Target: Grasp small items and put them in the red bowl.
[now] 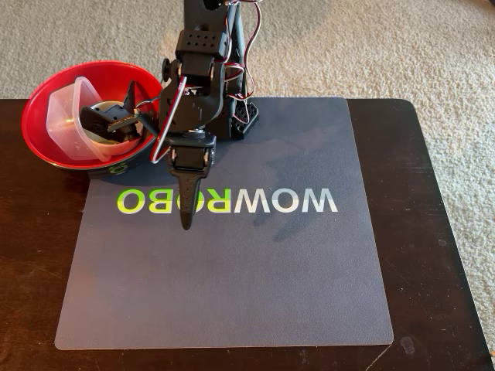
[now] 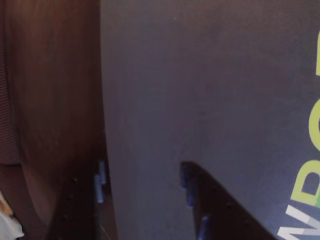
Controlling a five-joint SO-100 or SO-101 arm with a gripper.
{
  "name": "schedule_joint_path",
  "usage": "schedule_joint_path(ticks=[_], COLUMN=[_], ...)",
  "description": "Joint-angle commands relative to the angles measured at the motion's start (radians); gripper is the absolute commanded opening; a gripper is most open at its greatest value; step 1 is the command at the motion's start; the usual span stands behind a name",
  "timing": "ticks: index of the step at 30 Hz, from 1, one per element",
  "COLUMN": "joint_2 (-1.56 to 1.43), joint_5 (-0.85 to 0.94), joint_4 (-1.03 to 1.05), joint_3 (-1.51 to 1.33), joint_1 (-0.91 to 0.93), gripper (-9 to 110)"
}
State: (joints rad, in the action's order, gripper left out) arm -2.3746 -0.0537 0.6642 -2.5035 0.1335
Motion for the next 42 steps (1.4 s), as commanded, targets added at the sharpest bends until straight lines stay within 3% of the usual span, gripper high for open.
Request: schedule_joint_path(ticks=[1, 42], joint_2=[-0.026, -0.067], joint_5=[-0.018, -0.060], joint_4=[-0.011, -0.003], joint_3=[0.005, -0.011], joint_1=[0.041, 0.044], gripper=[19, 19])
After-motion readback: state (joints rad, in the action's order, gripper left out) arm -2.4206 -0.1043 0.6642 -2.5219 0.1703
